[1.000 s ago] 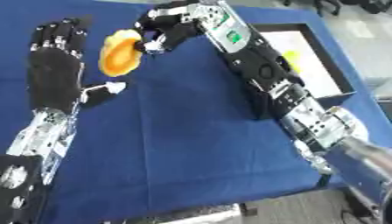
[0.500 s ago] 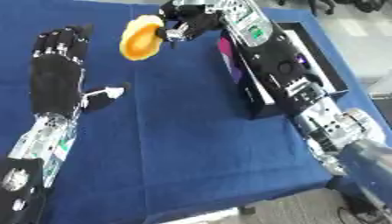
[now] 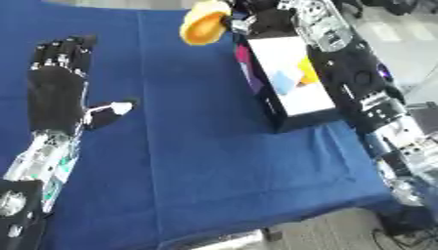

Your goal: Pick up the objects with one hand, pass them to the other hand, and then place them into the box on the other side of the table.

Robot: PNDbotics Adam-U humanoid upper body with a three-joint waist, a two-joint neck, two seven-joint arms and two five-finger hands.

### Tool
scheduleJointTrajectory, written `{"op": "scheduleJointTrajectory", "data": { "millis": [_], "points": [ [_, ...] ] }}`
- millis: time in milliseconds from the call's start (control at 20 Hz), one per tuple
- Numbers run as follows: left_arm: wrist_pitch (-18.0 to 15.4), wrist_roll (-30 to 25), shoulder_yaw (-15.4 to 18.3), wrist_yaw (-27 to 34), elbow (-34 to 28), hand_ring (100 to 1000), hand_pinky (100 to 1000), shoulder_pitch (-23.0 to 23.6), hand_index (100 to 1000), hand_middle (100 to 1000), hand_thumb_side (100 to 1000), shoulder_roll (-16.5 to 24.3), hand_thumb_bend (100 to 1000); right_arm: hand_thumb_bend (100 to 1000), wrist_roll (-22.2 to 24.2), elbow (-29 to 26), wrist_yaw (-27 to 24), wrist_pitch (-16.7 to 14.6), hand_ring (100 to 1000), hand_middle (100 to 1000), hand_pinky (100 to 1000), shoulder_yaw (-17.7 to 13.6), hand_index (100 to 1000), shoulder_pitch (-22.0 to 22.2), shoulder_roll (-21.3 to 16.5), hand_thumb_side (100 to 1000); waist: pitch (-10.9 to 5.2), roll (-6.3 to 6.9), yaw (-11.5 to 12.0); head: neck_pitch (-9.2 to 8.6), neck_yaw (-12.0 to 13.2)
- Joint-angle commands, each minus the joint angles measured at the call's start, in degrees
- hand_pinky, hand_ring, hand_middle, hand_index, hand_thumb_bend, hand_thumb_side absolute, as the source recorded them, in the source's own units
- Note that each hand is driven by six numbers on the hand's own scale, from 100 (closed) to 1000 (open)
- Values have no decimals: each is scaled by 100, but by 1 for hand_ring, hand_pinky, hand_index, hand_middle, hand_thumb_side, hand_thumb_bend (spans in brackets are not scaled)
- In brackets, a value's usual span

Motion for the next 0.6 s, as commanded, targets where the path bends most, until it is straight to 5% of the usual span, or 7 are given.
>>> {"op": "scheduleJointTrajectory", "data": {
  "millis": [50, 600],
  "points": [
    [23, -120, 59, 65, 18, 679, 717, -107, 831, 673, 456, 141, 1000, 100, -263, -121, -314, 12, 1000, 486, 541, -332, 685, 175, -486, 194, -243, 117, -15, -12, -76],
    [79, -229, 81, 138, -59, 680, 717, -118, 824, 674, 462, 350, 1000, 100, -1123, -64, -872, 214, 1000, 496, 545, -1182, 701, 992, -849, 151, -255, 190, -60, -12, -195]
  ]
}}
